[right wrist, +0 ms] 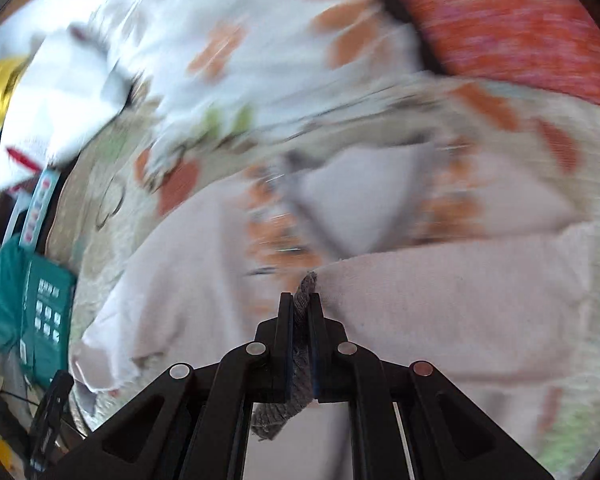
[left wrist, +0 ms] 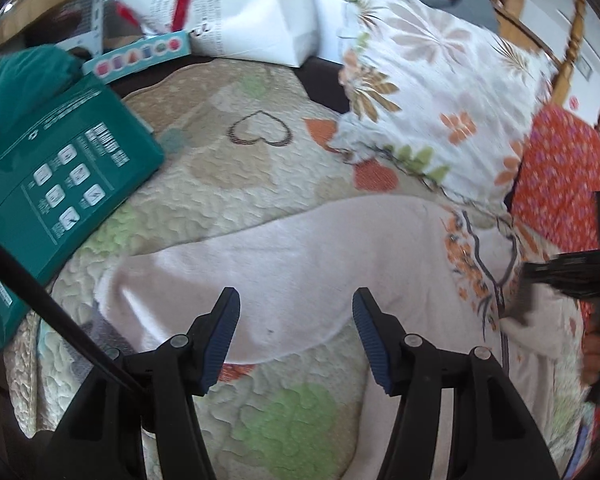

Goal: Fold small clothes
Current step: 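Grasp the grey cuff of the white sweater sleeve with the right gripper, then carry the sleeve across the sweater body with the right gripper and release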

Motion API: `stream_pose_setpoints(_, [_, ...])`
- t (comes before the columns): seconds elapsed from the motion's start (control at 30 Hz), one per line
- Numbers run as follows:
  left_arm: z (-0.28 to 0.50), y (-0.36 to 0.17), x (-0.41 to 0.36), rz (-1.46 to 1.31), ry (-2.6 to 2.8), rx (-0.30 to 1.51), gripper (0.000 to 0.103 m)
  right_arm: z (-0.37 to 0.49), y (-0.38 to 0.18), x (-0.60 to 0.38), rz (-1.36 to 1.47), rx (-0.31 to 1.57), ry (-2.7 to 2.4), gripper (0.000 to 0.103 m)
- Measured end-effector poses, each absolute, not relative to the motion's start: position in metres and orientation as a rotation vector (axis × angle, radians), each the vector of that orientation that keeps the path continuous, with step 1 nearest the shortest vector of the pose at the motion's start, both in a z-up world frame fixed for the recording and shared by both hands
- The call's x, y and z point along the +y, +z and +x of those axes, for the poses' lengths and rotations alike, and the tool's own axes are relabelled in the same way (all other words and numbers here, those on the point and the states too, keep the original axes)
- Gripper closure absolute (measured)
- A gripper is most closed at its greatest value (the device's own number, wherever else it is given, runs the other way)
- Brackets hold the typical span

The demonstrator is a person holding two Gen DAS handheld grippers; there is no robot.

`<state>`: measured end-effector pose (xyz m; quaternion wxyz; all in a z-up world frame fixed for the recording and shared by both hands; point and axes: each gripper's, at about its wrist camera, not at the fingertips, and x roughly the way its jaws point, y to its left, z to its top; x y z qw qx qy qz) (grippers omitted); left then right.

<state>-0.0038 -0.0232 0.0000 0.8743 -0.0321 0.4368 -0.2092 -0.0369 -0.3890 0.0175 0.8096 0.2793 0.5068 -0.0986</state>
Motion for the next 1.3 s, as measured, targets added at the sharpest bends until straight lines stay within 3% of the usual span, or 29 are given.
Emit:
stream_pose_setpoints(0.27, [0.006,0.001,-0.009,-0.123,-0.412,0.901,0.045,0.054,-0.050,-0.321,0.515,1.169,-0.173,0.096])
stream_pose_setpoints(0.43, [0.008,0.001,-0.010,-0.130,-0.406,0.898,0.044,0.059,-0.049,-0.311,0.637,1.112,-0.008,0.088])
stream_pose_setpoints(0.5, [0.009,-0.002,-0.011,-0.132,-0.399,0.908,0.043,0.050,-0.035,-0.311,0.604,1.078,0.008,0.077])
stream_pose_setpoints(0.57, [0.010,-0.004,-0.010,-0.143,-0.398,0.917,0.042,0.033,-0.021,-0.316,0.551,1.051,0.003,0.069])
stream_pose_setpoints(0.87, [-0.013,-0.013,-0.040,-0.034,-0.453,0.932,0.038,-0.136,0.009,-0.432,0.440,0.957,-0.331,0.068])
stream_pose_setpoints(1.13, [-0.051,-0.035,-0.102,0.154,-0.567,0.968,0.037,-0.293,-0.028,-0.540,0.538,0.956,-0.702,0.068])
stream_pose_setpoints(1.3, [-0.065,-0.047,-0.143,0.243,-0.646,0.978,0.037,-0.314,-0.065,-0.567,0.410,0.975,-0.839,0.068])
